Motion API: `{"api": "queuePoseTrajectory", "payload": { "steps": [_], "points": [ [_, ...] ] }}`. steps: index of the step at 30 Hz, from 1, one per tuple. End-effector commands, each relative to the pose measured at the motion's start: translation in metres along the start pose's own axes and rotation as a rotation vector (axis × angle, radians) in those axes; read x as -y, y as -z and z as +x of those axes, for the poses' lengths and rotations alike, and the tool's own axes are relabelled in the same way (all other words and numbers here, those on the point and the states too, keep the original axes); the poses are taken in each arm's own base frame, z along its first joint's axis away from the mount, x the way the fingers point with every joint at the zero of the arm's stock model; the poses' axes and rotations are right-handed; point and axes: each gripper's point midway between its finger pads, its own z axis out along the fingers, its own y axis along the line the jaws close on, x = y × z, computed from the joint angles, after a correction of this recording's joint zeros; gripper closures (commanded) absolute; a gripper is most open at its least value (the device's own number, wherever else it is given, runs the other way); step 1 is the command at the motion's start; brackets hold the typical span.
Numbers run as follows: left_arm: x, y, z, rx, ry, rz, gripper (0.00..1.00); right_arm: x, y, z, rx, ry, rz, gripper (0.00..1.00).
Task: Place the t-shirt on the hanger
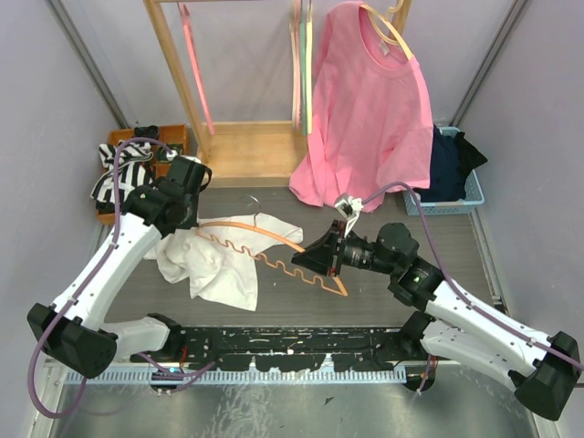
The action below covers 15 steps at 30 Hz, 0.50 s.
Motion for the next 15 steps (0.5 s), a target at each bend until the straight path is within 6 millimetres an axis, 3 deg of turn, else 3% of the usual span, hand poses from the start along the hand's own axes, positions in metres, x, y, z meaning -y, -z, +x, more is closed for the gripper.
{"api": "queuePoseTrajectory", "payload": {
  "steps": [1, 15],
  "points": [
    [-0.004, 0.005, 0.003, 0.007, -0.022, -0.004, 0.93, -0.028, 0.006, -0.039, 0.107, 0.087, -0.058, 0.99],
    [-0.008, 0.006, 0.002, 0.013, -0.036, -0.017, 0.92, -0.018, -0.001, -0.044, 0.108, 0.125, -0.020, 0.99]
  ]
}}
